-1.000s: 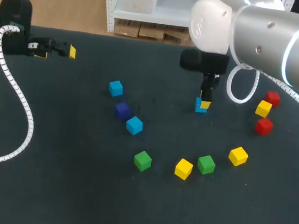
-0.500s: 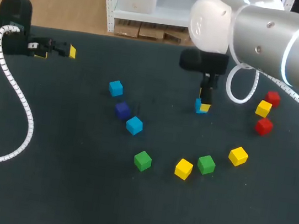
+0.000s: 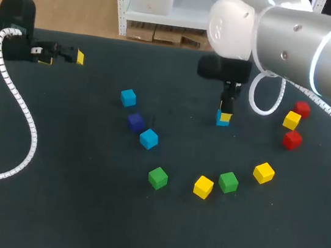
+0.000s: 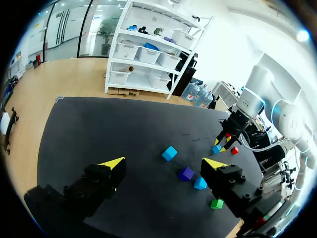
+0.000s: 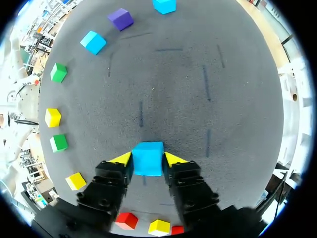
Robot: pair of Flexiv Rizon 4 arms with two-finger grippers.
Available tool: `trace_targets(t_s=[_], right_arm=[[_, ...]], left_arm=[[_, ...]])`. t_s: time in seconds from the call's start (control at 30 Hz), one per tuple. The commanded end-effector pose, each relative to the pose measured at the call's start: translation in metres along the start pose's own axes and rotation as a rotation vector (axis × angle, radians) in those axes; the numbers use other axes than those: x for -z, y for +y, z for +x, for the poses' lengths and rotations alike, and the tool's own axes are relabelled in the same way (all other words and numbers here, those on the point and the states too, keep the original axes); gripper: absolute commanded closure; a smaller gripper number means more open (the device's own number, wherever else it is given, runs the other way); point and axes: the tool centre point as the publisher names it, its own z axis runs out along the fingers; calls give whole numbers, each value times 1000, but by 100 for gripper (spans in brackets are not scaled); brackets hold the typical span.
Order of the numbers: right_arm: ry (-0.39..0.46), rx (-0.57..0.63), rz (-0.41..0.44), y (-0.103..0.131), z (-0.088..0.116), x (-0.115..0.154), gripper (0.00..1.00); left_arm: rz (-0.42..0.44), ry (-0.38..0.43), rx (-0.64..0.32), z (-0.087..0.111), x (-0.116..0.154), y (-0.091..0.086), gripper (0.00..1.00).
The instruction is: Place the blue cubes, place green cubes on the blue cubes, place the yellow cubes on the green cubes, then place the red cubes on the yellow cubes, and place purple cube on the red cubes.
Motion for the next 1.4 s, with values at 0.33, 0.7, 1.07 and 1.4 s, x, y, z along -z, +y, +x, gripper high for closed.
trace_targets(t_s=[0.33, 0.7, 1.07, 1.4], right_arm=[[0, -28, -22, 2, -3, 1, 98], [4, -33, -23, 3, -4, 1, 61], [-3, -35, -20, 3, -4, 0, 0], [1, -12, 34, 1, -2, 0, 0]], left_arm=[[9, -5, -2, 1, 0, 2, 0], [9, -5, -2, 1, 0, 2, 0], [9, -5, -2, 1, 0, 2, 0], [9, -5, -2, 1, 0, 2, 0]])
